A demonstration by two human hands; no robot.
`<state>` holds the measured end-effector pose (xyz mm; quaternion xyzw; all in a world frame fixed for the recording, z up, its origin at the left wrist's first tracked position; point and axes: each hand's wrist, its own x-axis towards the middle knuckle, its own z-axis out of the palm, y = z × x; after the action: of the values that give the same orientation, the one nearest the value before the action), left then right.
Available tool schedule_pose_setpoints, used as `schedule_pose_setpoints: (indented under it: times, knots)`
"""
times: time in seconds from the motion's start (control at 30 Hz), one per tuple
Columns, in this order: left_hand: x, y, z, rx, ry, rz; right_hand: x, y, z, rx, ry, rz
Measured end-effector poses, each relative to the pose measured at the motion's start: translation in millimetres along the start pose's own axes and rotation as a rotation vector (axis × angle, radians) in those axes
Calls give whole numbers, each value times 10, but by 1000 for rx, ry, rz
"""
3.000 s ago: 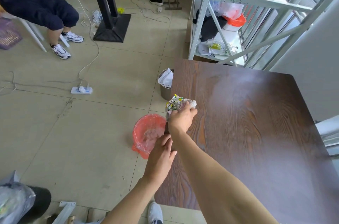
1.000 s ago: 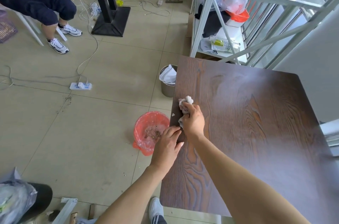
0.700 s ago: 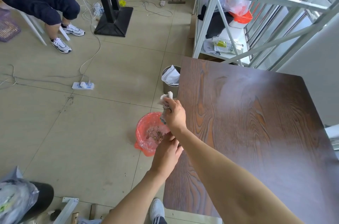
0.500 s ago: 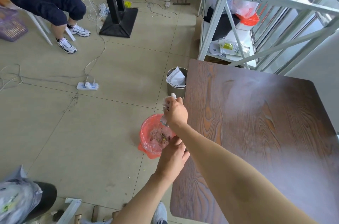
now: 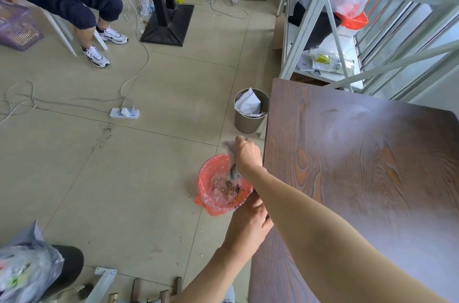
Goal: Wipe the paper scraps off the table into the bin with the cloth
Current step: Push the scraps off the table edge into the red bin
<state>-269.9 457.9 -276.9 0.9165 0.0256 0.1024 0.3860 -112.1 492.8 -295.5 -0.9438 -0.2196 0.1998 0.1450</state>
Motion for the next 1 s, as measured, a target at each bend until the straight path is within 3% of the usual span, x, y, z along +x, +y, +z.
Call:
schedule_pose_setpoints:
  times: [0.23, 0.67, 0.87, 1.0]
  knots:
    - [2, -26, -5, -10, 23, 15, 33, -23, -58, -96, -2, -7]
    - [21, -43, 45, 18, -3, 26, -28, -105, -291, 111, -3, 56]
    - [41, -82, 54, 94, -88, 24, -77, -46, -636, 387, 187, 146]
    - [104, -49, -80, -37, -66, -31, -159, 66, -937, 742, 175, 205]
